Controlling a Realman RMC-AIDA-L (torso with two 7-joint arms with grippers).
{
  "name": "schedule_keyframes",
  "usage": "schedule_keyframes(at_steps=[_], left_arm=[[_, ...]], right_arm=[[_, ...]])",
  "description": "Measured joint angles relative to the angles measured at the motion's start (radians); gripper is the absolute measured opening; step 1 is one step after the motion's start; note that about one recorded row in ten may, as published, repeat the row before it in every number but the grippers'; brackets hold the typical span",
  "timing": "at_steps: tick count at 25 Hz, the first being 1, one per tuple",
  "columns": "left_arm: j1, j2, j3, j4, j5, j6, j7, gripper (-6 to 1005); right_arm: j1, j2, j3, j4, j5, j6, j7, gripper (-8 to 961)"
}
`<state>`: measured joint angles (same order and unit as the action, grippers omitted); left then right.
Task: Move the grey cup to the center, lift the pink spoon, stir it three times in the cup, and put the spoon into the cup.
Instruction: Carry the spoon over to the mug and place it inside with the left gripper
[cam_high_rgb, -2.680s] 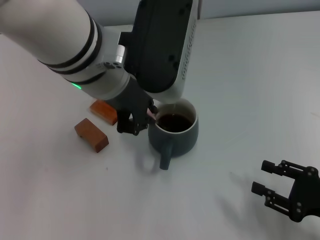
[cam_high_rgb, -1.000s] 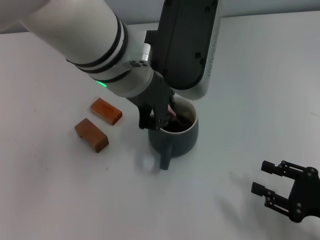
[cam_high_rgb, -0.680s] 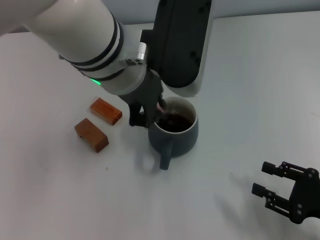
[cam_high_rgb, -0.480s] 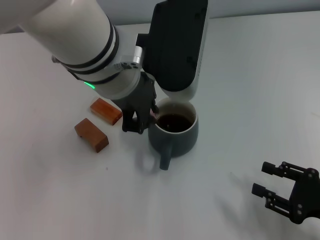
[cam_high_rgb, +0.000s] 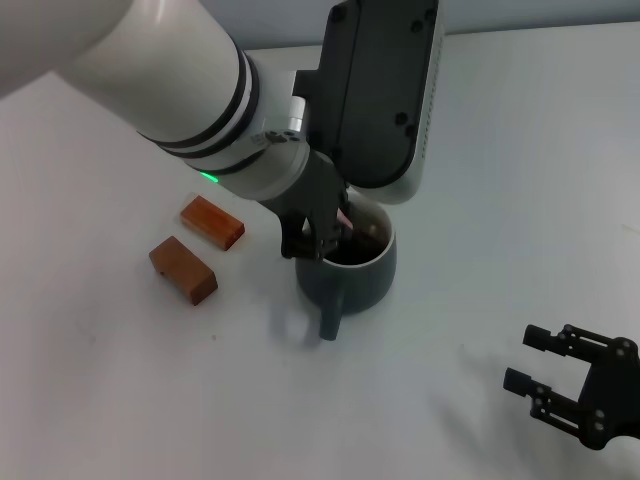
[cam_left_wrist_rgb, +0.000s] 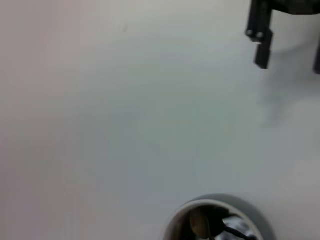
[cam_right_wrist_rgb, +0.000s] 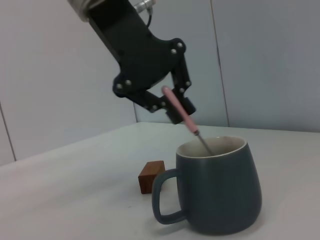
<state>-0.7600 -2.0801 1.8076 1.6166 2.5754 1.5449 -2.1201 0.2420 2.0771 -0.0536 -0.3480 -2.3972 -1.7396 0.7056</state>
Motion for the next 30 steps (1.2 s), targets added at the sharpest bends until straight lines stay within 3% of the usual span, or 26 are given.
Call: schedule_keyframes(at_steps=[8,14,30], left_arm=[[0.007,0.0,0.018,-0.006,0.084,-0.003,-0.036,203],[0.006,0.0,0.007,0.013,0.039,0.078,-0.038,206],[0.01,0.0,0.012,0.007,0.011,0.028,-0.079,214]], right_arm=[[-0.003,0.001,0.0,0.001,-0.004,-0.014,0.0,587],[-0.003,0.002,-0.001,0.001,-0.005,-0.014,0.0,587],[-0.003,0.0,-0.003,0.001,-0.006,-0.024,0.0,587]])
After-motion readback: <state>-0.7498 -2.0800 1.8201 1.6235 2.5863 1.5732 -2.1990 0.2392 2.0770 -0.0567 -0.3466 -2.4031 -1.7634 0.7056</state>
